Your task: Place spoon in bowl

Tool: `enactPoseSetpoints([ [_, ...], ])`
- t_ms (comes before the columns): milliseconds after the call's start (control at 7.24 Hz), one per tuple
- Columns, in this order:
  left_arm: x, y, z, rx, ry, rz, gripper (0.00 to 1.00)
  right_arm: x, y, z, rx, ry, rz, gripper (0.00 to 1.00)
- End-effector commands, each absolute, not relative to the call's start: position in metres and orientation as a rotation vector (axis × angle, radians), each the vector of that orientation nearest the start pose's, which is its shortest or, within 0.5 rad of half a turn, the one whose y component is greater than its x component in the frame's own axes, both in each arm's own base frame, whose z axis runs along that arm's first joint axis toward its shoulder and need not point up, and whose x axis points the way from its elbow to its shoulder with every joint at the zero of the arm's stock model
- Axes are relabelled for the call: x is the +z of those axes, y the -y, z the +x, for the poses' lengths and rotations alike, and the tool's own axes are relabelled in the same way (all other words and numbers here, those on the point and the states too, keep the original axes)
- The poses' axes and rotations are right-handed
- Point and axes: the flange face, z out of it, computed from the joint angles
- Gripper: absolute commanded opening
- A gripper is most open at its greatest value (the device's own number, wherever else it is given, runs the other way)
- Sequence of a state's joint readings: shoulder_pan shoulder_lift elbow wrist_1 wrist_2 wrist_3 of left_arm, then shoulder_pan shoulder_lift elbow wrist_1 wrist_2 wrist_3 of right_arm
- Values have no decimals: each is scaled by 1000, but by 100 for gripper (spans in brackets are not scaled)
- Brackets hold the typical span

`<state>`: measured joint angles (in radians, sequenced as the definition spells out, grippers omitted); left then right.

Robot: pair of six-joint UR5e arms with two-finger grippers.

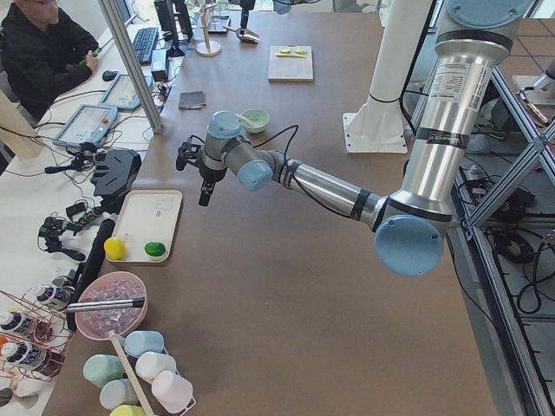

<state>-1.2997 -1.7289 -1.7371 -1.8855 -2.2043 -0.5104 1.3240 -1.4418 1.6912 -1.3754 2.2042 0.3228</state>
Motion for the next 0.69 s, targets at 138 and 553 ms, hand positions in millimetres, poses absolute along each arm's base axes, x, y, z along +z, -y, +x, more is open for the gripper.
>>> enactPoseSetpoints([
  [138, 511, 549, -81, 4, -714, 222, 98, 596, 514, 33, -197, 712, 21, 100],
  [553, 553, 521, -91, -56, -718, 118, 98, 616, 489, 44, -129, 830, -45, 100],
])
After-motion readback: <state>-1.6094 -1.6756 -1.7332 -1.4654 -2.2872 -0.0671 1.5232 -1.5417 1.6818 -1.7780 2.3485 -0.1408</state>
